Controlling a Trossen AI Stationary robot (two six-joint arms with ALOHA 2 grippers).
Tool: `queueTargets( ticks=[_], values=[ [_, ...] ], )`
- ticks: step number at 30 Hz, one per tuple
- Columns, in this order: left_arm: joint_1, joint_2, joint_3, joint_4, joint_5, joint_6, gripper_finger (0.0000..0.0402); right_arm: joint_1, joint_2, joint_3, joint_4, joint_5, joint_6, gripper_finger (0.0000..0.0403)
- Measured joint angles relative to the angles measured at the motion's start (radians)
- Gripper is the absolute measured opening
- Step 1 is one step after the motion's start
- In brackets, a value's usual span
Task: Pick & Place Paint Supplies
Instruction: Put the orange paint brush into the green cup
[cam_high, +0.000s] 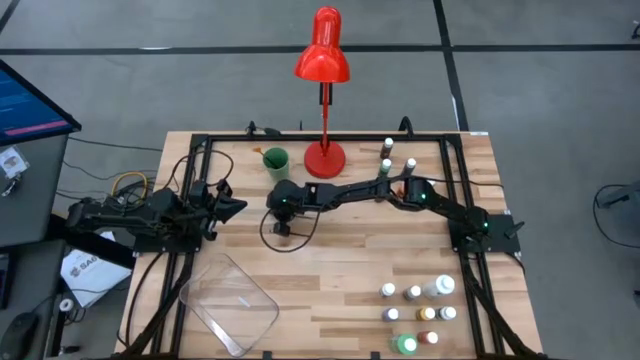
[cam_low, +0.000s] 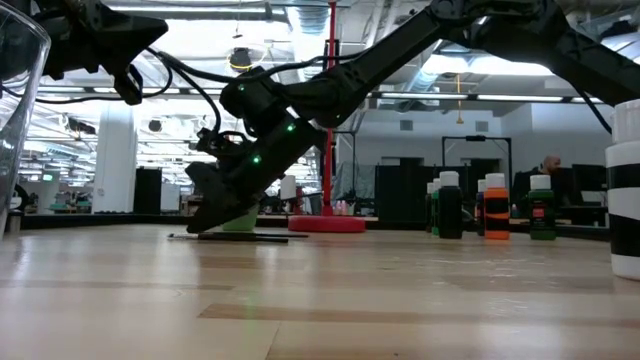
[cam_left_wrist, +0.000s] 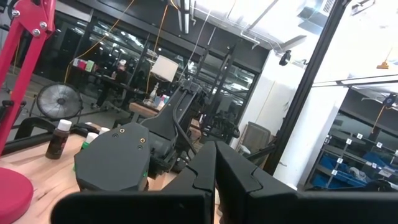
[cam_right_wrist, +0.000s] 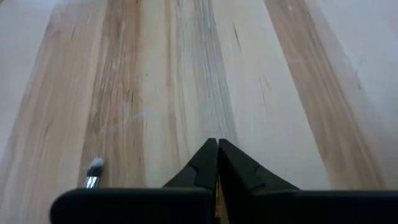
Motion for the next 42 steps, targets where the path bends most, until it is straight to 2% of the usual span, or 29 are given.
queueTargets(
  ticks=[9, 26, 32, 38, 42],
  values=[
    [0.0, 0.0, 0.0, 0.005, 0.002, 0.0, 0.0001, -0.003, -0.095, -0.014, -0.075, -0.012, 0.022, 0.0001],
    [0.0, 0.0, 0.0, 0.005, -0.002, 0.0, 0.0001, -0.04, -0.401, -0.009, 0.011, 0.032, -0.051, 0.0],
    [0.0, 0.0, 0.0, 0.005, -0.002, 0.0, 0.0001, -0.09, -0.459, -0.006, 0.181, 0.068, -0.094, 0.0],
    [0.0, 0.0, 0.0, 0.005, -0.001, 0.0, 0.0001, -0.163, -0.443, -0.004, 0.383, 0.076, -0.094, 0.0],
    [0.0, 0.0, 0.0, 0.005, -0.001, 0.0, 0.0001, -0.191, -0.402, -0.005, 0.407, 0.074, -0.093, 0.0]
  ],
)
